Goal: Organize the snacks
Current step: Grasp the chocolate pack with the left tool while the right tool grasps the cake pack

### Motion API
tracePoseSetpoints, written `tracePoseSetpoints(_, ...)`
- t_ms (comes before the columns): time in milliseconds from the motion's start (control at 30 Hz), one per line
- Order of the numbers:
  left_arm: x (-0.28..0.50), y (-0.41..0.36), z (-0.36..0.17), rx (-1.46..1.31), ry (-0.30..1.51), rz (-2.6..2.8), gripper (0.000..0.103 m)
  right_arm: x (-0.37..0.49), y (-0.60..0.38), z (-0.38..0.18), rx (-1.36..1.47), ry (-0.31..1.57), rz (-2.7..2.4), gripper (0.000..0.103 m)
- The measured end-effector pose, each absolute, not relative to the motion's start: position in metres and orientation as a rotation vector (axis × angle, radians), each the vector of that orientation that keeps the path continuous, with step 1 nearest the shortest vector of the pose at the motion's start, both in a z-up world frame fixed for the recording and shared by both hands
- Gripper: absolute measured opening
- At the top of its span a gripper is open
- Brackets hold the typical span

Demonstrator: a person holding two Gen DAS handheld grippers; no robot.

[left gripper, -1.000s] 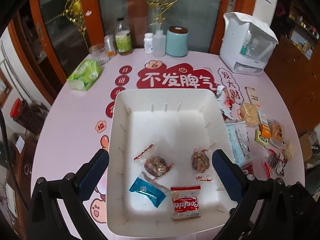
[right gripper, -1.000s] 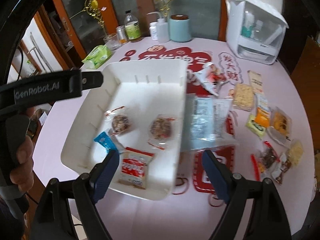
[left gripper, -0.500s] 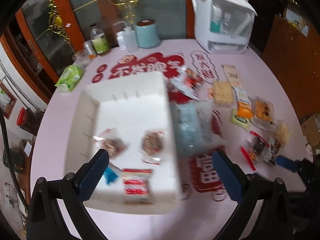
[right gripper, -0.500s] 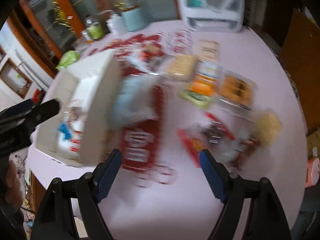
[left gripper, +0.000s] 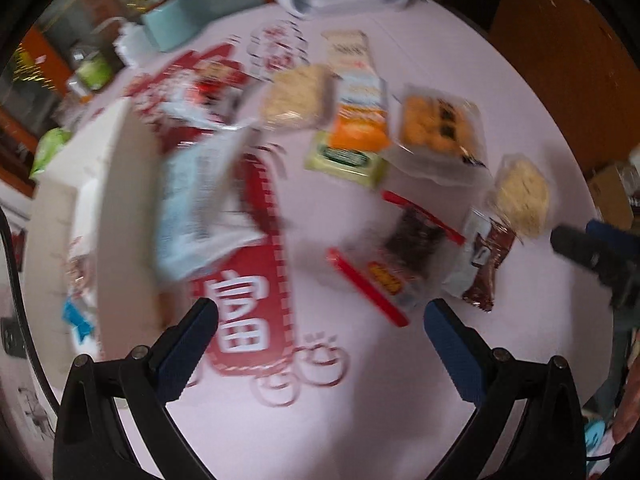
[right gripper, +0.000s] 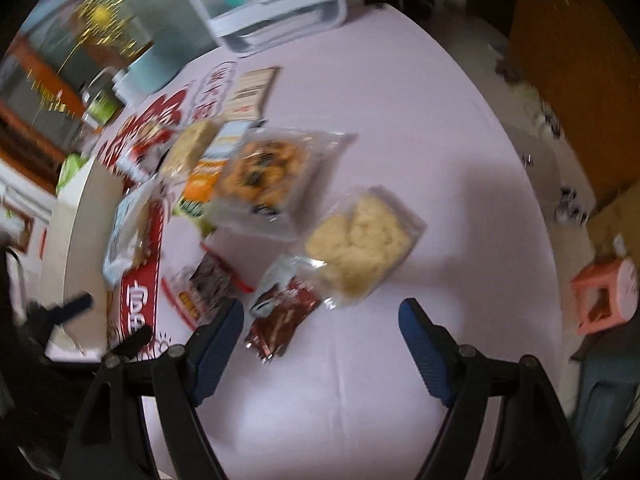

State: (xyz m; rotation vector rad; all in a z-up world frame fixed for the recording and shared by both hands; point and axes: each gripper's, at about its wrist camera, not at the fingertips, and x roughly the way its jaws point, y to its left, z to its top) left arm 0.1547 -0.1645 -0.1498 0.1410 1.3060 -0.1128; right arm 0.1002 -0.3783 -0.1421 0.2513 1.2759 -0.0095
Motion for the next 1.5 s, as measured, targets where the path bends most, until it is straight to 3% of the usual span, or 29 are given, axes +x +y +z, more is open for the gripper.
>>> tracePoseSetpoints(400, 0.203, -0.204, -0.199, 0.197, 1.387, -0.17, 0.102, 0.142, -0.413, -0.178, 0.492, 1.321, -0.109, 0.08)
tracePoseSetpoints(800, 0.216, -0.202, -0.212, 0.137, 1.448, -0.221, 0.102, 0.161, -0.381, -0.204, 0.255, 1.402, -0.189, 0.08)
tracePoseSetpoints(933, 0.212, -0.205, -0.216, 0.105, 1.466, -0.236, 0.102, 0.156, -0.377, -0.206, 0.185, 1.413, -0.197, 0.064)
tracePoseSetpoints(1000, 0.212, -0.208, -0.218, 0.114, 1.467, -0.238, 0.102, 0.154, -0.376, -0.204, 0.168, 1.407, -0.189, 0.062)
tracePoseSetpoints(1067, 0.219, -0.206, -0.224, 0.117, 1.475, -0.245, 0.099, 0.152, -0.375, -0.201, 0.167, 1.399, -0.184, 0.062)
tracePoseSetpoints(1167, 0.219, -0.215, -0.223, 0.145, 1.454, -0.241, 0.087, 0.148, -0.375, -0.199, 0.165, 1.398, -0.178, 0.061)
tracePoseSetpoints(1233, 0.218, -0.218, -0.218, 0.149, 1.437, -0.252, 0.072, 0.144, -0.375, -0.197, 0.165, 1.396, -0.171, 0.061)
tracePoseSetpoints(1367, 0.214, -0.22, -0.213, 0.139, 1.429, -0.242, 0.064, 0.136, -0.375, -0.194, 0.162, 1.391, -0.146, 0.061)
tracePoseSetpoints(1400, 0.213, -0.22, -0.211, 0.137, 1.421, -0.238, 0.057, 0.135, -0.373, -0.194, 0.164, 1.392, -0.14, 0.061)
tracePoseSetpoints(1500, 0.205, -0.218, -0.21, 0.136, 1.426, -0.223, 0.056, 0.13, -0.376, -0.194, 0.17, 1.391, -0.111, 0.061)
